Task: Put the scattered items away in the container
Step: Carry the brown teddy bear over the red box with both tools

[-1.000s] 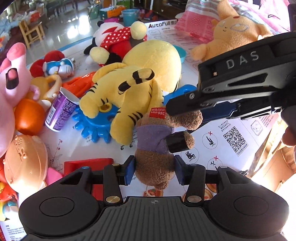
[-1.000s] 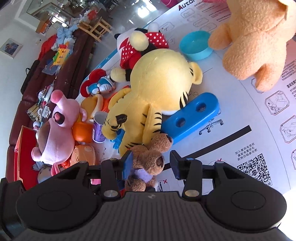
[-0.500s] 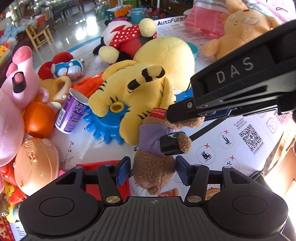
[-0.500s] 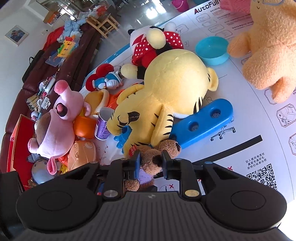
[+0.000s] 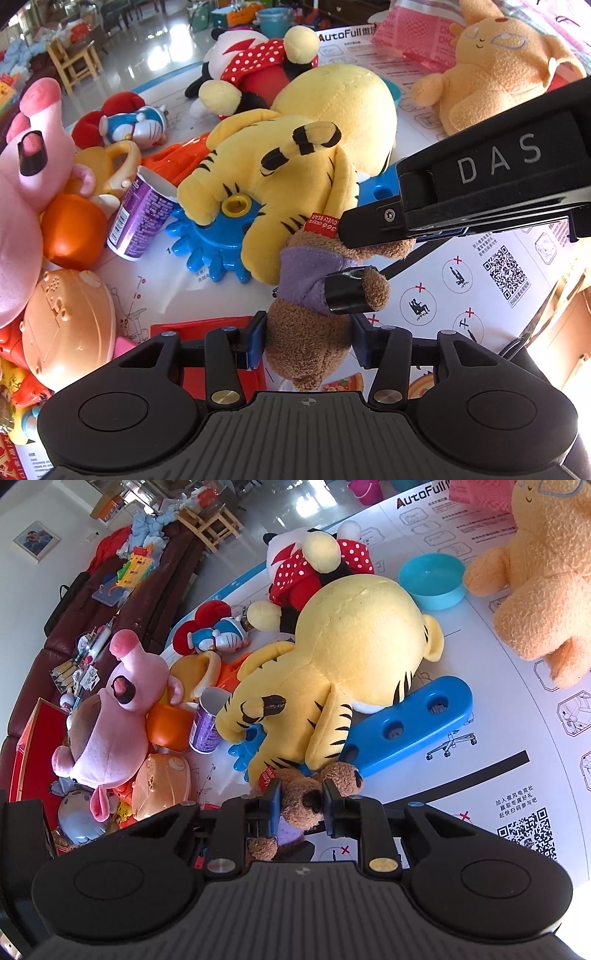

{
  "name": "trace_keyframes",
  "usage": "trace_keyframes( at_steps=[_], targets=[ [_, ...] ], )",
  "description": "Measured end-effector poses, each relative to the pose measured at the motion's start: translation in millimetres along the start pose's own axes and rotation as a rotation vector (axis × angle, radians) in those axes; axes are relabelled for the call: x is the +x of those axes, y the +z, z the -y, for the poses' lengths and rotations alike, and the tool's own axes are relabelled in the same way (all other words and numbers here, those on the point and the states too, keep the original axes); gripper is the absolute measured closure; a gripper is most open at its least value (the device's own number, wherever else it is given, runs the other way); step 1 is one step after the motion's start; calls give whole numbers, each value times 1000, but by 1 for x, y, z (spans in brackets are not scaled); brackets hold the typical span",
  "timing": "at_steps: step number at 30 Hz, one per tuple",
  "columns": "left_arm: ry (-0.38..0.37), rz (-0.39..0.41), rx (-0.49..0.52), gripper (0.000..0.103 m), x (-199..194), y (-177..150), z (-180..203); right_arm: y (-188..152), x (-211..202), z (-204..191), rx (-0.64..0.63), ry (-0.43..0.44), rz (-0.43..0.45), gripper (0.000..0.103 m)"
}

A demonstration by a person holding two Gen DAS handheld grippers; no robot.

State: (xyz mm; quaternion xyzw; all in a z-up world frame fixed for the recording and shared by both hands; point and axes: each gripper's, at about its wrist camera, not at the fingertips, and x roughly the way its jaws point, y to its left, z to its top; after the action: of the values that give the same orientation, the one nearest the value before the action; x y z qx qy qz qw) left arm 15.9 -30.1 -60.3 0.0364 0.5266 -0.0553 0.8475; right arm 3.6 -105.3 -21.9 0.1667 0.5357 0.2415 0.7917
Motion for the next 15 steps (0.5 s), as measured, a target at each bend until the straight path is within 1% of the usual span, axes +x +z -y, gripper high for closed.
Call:
trace_keyframes(
  at_steps=[3, 15],
  targets=[
    [4, 1, -2, 56, -2, 0, 0, -1, -1, -5, -13, -11, 5, 79],
    [48, 21, 0, 56, -15, -3, 1, -5, -11, -14, -32, -8, 17, 79]
  ],
)
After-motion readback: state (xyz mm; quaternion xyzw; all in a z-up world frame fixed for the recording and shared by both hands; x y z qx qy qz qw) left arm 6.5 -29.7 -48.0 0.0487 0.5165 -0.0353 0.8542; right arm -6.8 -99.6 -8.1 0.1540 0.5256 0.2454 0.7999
